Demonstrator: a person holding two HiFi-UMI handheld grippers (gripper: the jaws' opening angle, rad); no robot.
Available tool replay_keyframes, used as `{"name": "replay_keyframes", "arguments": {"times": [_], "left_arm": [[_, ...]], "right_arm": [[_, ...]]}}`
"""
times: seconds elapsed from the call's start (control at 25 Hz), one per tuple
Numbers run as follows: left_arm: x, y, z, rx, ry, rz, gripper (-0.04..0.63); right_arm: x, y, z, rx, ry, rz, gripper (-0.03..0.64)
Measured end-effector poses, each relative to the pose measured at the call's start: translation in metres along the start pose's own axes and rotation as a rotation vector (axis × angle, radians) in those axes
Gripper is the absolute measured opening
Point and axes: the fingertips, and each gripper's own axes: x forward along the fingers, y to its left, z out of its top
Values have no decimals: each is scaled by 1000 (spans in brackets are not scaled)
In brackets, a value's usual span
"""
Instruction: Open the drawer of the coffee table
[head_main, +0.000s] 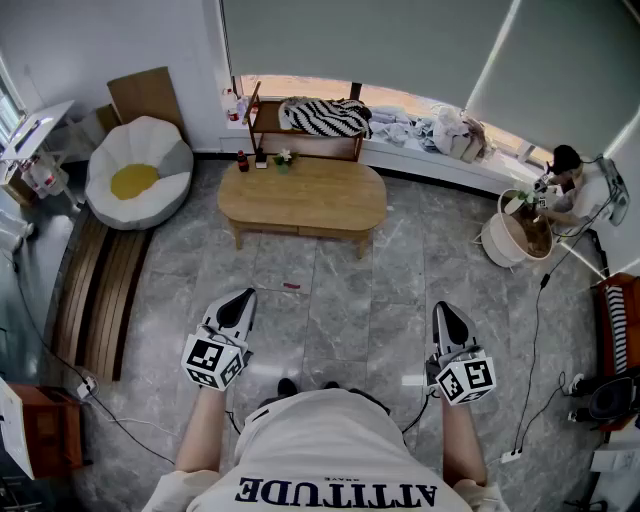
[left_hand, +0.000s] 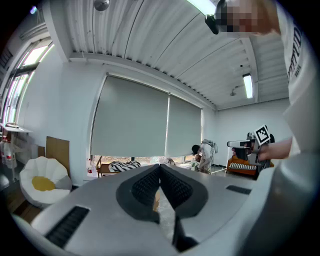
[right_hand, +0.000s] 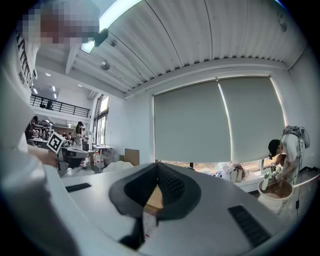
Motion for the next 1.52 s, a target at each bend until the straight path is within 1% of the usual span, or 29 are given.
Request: {"name": "replay_keyframes", "arguments": {"times": [0.56,0.8,1.24,1.52], "left_arm": [[-4,-12,0,2,0,7,20],[-4,-18,-5,-1,8,22,20],[5,-54,-17,-4,25,72,20],[17,-72,-27,-5,35,81,20]], "right_arm": [[-8,-5,1,11,-5,10,18],[-10,-7,-2,16,5,36,18],[-22,-37,-12,9,13,88,18],[-18,-50,-22,26,9,120,20]]}}
